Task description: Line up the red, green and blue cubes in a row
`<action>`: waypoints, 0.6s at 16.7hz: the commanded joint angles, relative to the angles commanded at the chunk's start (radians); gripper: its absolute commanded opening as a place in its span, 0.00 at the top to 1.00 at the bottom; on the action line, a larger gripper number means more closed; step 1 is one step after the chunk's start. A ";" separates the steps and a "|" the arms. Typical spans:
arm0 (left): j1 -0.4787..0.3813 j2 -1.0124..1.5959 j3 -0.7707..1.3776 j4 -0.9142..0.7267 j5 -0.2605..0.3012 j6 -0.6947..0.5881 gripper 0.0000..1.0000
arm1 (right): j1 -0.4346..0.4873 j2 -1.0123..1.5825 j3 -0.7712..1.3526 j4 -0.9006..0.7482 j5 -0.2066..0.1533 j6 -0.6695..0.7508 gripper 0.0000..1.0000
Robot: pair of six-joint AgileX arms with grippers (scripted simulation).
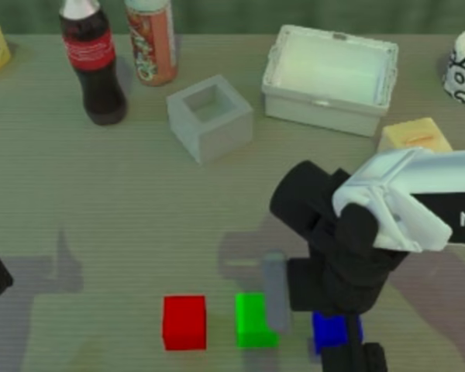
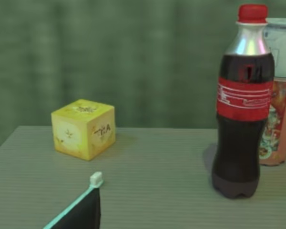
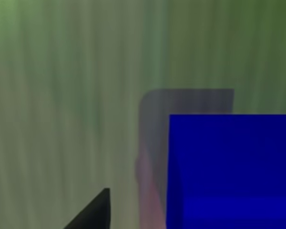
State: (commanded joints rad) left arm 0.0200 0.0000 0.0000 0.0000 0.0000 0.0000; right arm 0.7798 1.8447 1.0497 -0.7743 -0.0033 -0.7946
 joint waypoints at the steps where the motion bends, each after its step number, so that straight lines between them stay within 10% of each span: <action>1: 0.000 0.000 0.000 0.000 0.000 0.000 0.00 | 0.000 0.000 0.000 0.000 0.000 0.000 0.00; 10: 0.000 0.000 0.000 0.000 0.000 0.000 0.00 | 0.003 -0.060 0.098 -0.172 -0.001 -0.002 0.00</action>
State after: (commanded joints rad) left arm 0.0200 0.0000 0.0000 0.0000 0.0000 0.0000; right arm 0.7826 1.7846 1.1480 -0.9460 -0.0042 -0.7969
